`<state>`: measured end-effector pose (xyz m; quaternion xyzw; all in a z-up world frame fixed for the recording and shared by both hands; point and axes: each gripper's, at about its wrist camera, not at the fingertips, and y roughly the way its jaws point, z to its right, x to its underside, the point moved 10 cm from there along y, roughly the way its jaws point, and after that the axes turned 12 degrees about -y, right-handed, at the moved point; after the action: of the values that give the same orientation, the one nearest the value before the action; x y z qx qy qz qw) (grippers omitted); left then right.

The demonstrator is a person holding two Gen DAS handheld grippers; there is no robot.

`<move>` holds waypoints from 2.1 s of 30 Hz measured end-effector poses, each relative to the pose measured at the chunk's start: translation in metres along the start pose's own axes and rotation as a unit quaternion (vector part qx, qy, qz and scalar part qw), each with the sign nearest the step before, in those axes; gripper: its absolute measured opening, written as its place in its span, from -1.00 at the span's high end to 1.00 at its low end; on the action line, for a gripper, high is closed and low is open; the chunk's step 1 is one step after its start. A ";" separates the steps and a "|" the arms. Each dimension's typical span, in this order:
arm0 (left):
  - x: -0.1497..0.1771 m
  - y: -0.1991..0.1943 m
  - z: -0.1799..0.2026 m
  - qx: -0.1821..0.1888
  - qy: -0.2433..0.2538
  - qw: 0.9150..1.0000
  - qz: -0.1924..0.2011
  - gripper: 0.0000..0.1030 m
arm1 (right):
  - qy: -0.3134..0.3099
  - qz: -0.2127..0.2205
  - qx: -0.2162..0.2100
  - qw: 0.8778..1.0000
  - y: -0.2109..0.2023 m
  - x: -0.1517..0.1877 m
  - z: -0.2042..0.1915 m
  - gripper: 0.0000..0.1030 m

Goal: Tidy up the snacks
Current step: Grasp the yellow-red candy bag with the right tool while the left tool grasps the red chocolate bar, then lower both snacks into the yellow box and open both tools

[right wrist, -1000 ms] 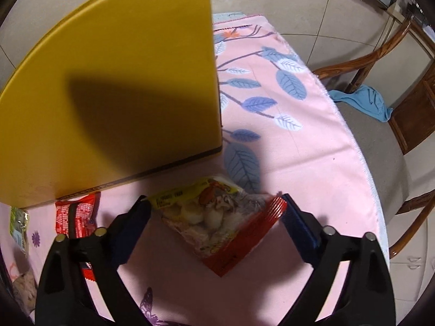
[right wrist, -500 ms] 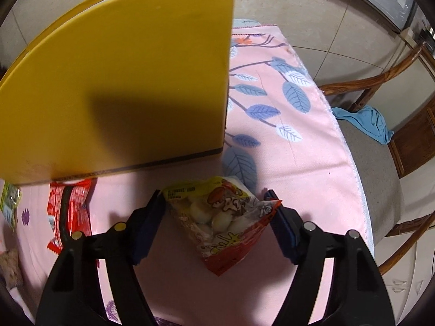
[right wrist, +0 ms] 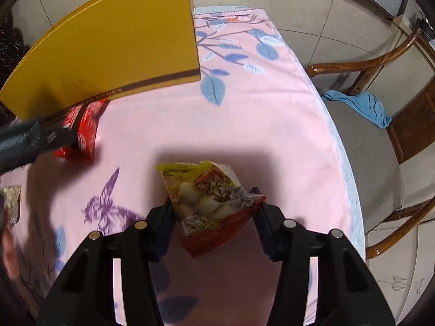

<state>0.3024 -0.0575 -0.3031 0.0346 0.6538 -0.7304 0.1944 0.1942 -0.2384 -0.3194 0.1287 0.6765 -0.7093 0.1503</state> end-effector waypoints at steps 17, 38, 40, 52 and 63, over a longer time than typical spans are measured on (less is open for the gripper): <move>-0.009 0.014 0.048 -0.021 0.063 0.996 0.052 0.13 | 0.013 0.009 -0.006 1.000 -0.001 0.010 -0.004 -0.01; -0.010 -0.081 0.016 0.045 0.025 0.995 0.081 0.15 | -0.046 0.072 -0.037 0.996 -0.067 -0.006 -0.046 0.30; -0.011 -0.090 0.014 0.051 0.020 0.995 0.085 0.15 | -0.052 0.086 -0.040 0.994 -0.080 -0.012 -0.052 0.30; -0.044 -0.143 -0.020 0.050 0.000 0.992 0.118 0.15 | -0.056 0.131 -0.050 0.988 -0.115 -0.101 -0.060 0.30; -0.148 -0.163 -0.022 0.042 -0.001 0.989 0.142 0.14 | -0.066 0.163 -0.040 0.984 -0.134 -0.218 -0.071 0.27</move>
<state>0.3805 0.0105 -0.1076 0.1342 0.6110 -0.7222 0.2951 0.3418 -0.1533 -0.1158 0.1843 0.6628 -0.6546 0.3134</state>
